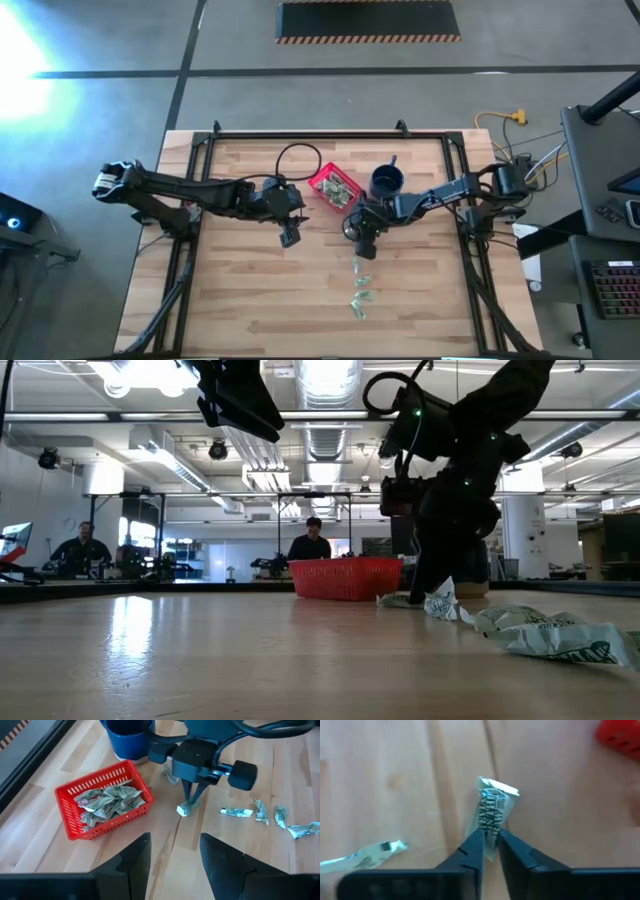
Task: Pick and place Stevia / Truvia into bins
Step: Put the stevia packet into the red basket
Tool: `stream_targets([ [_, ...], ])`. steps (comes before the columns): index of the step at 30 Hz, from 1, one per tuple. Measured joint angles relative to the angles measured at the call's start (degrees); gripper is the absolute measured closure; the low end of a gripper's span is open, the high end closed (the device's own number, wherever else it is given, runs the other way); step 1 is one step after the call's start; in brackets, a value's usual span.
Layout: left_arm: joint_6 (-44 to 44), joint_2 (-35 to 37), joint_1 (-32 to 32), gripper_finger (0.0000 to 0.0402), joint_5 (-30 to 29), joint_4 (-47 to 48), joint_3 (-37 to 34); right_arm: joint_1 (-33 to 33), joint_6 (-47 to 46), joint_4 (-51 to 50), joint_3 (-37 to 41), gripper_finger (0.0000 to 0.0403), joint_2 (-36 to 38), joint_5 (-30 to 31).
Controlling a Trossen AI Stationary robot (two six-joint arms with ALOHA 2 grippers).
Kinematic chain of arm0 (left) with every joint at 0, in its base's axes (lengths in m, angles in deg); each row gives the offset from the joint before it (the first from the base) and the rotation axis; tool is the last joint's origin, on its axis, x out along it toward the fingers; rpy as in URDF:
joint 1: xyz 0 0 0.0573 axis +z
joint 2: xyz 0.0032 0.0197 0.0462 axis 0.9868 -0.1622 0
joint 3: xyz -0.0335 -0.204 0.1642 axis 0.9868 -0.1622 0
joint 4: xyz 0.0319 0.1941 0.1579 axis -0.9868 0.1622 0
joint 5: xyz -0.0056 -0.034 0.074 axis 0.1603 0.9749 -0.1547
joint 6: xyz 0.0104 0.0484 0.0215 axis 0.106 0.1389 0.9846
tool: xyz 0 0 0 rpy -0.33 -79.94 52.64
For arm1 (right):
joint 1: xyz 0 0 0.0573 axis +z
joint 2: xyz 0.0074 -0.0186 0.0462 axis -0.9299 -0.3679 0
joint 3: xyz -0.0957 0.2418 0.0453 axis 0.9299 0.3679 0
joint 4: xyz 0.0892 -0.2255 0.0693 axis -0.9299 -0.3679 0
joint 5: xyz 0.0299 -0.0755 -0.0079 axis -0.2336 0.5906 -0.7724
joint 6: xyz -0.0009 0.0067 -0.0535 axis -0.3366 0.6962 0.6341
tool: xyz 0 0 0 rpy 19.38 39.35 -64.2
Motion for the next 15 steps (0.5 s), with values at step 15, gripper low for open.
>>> stream_targets([
  [15, 0.56, 0.0, 0.02, 0.0248, -0.04, -0.01, -0.04, -0.02, 4.05, 0.49, -0.1, 0.0392, 5.17, -1.33],
])
